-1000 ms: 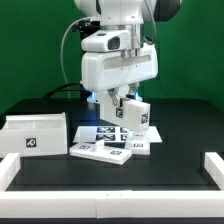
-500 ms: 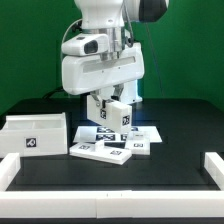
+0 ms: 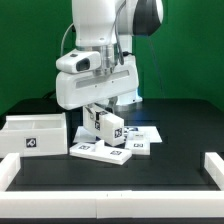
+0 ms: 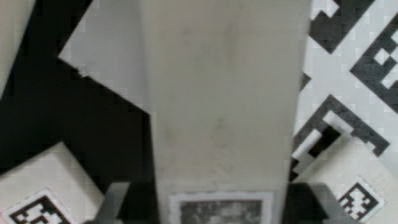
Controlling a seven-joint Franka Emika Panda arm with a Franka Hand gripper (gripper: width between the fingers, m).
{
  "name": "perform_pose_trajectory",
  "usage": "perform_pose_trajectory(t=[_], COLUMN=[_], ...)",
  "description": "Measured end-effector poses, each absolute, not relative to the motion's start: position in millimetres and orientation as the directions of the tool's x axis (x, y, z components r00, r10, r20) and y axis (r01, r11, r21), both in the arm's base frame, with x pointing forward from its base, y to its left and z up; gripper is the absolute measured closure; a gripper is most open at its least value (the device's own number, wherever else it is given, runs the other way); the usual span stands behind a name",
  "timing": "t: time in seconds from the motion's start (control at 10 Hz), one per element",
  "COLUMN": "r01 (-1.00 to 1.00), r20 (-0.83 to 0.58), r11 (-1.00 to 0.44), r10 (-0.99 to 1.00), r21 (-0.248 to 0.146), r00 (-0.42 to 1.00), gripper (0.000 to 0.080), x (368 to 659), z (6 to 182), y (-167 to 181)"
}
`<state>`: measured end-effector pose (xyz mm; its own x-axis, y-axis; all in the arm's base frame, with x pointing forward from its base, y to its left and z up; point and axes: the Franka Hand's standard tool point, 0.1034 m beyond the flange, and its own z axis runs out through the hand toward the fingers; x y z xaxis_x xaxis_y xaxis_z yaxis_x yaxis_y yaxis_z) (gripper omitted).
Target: Assemble cabinet
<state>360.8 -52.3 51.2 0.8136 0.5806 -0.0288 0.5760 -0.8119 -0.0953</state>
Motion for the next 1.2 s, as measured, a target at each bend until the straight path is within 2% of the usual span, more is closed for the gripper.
perform_pose_trajectory(t=[0.4, 0.5, 0.6, 0.7, 0.8, 1.0, 1.1, 1.2], r01=[0.575, 0.575, 0.572, 0.55, 0.529, 0.446, 0.498, 0.499], r20=[-0.035, -0.035, -0.037, -0.04, -0.051, -0.099, -0.078, -0.079], r11=[-0.812, -0.812, -0.814, -0.829, -0.843, -0.886, -0.859, -0.858], r10=[0.581, 0.581, 0.577, 0.556, 0.535, 0.459, 0.508, 0.51], r21=[-0.099, -0.1, -0.101, -0.101, -0.097, -0.127, -0.119, -0.12], r00=[0.813, 0.813, 0.816, 0.83, 0.843, 0.883, 0.858, 0.857], gripper=[0.0504, 0.0335, 0.0335, 0.0134, 0.0037, 0.0008, 0.0008, 0.0001], x=[358.3, 358.2, 358.7, 362.7, 367.9, 380.8, 385.0, 382.7], z=[47.6, 47.6, 48.7, 56.1, 68.7, 95.3, 101.4, 99.4], y=[-52.2, -52.2, -52.0, -50.8, -49.9, -49.2, -40.7, -39.9])
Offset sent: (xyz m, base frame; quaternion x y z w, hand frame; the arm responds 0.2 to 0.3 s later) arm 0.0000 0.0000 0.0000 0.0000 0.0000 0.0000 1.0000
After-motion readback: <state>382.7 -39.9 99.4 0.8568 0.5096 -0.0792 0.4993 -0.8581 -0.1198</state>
